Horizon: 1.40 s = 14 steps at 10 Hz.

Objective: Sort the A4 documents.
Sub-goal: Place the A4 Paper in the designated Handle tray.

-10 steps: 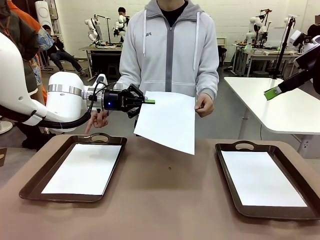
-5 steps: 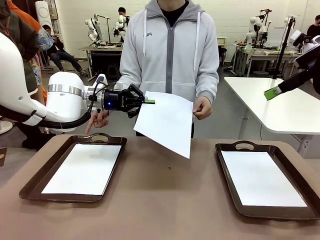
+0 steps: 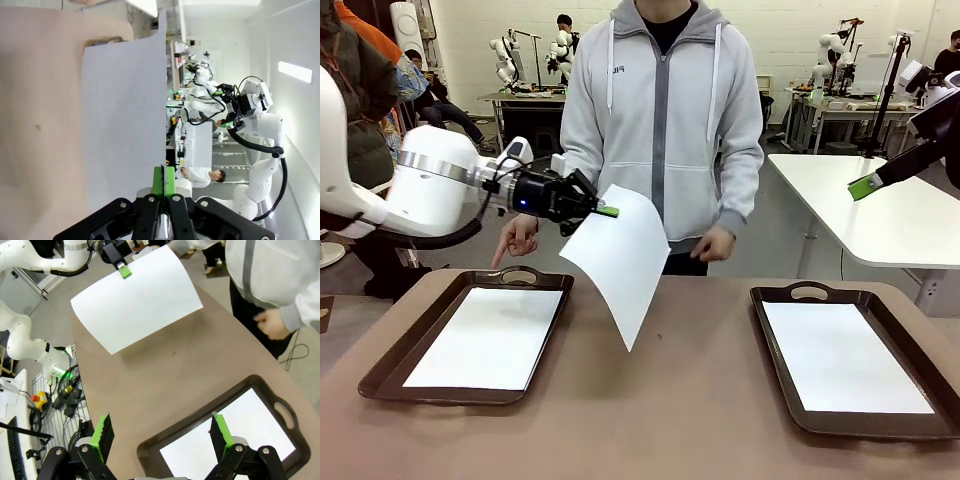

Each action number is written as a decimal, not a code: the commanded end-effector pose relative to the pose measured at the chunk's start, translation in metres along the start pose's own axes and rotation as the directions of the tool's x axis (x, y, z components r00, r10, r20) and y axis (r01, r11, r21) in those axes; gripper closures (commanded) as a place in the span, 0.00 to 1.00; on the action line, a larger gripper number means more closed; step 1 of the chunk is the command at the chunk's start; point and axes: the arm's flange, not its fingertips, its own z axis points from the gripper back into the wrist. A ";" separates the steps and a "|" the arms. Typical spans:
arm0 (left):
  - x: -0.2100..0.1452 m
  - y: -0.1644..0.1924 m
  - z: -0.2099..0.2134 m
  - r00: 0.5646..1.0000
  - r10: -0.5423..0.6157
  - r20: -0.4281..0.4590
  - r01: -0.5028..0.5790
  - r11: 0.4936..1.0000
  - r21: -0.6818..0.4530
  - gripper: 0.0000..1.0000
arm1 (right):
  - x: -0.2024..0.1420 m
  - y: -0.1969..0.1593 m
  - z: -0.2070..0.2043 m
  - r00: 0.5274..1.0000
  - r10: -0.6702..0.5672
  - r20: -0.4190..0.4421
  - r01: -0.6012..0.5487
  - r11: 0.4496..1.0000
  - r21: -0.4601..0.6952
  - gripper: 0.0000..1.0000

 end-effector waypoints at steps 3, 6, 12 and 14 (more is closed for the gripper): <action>-0.034 0.003 0.070 0.991 0.063 0.114 -0.074 0.993 0.089 0.99 | -0.001 0.000 -0.001 1.000 0.004 -0.009 -0.004 1.000 0.000 0.00; -0.041 0.040 0.105 0.975 0.105 0.195 -0.121 0.990 0.073 0.99 | -0.001 0.000 -0.001 1.000 0.004 -0.009 -0.004 1.000 0.000 0.00; -0.016 0.105 0.155 0.980 0.155 0.122 -0.175 0.969 0.175 0.99 | -0.001 0.000 -0.001 1.000 0.004 -0.009 -0.004 1.000 0.000 0.00; -0.013 0.106 0.174 0.983 0.149 0.106 -0.172 0.949 0.265 0.99 | -0.001 0.000 -0.001 1.000 0.004 -0.009 -0.004 1.000 0.000 0.00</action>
